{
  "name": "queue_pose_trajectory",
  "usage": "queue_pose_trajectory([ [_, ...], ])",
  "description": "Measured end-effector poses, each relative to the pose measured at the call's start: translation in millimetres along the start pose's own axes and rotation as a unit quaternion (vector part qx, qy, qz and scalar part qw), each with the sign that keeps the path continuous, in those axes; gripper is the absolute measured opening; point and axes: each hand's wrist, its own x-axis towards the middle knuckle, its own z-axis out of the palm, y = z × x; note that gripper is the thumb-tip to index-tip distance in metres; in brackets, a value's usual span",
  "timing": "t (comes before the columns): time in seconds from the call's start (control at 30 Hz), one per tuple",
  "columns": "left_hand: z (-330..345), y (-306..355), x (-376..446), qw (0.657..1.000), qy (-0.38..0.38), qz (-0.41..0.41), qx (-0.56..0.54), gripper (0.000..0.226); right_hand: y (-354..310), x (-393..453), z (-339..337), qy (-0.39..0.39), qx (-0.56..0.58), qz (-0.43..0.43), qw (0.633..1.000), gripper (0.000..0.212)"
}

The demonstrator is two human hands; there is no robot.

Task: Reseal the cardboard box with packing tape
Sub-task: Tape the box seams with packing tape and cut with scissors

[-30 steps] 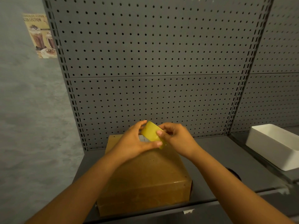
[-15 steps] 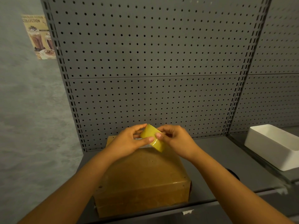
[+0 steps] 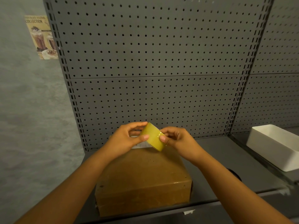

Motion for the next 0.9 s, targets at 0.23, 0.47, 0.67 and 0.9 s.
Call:
queue_pose_trajectory([
  [0.23,4.5,-0.9,-0.9,1.0,0.014,0.011,0.007,0.049,5.7,-3.7,-2.2,-0.002,0.039,0.01,0.999,0.016],
  [0.47,13.6,-2.5,-2.8,0.995,-0.002,0.022,0.099,0.071,8.8,-8.2,-1.9,-0.02,0.046,0.026,0.998,0.02],
  [0.67,6.1,-0.4,0.8,0.995,-0.043,0.006,0.085,0.068,7.6,-9.9,-4.4,-0.04,0.053,0.035,0.997,0.022],
  [0.9,5.5,-2.7,-0.6,0.995,-0.047,0.005,0.086,0.062,7.2,-8.8,-3.5,-0.045,0.056,0.033,0.997,0.019],
])
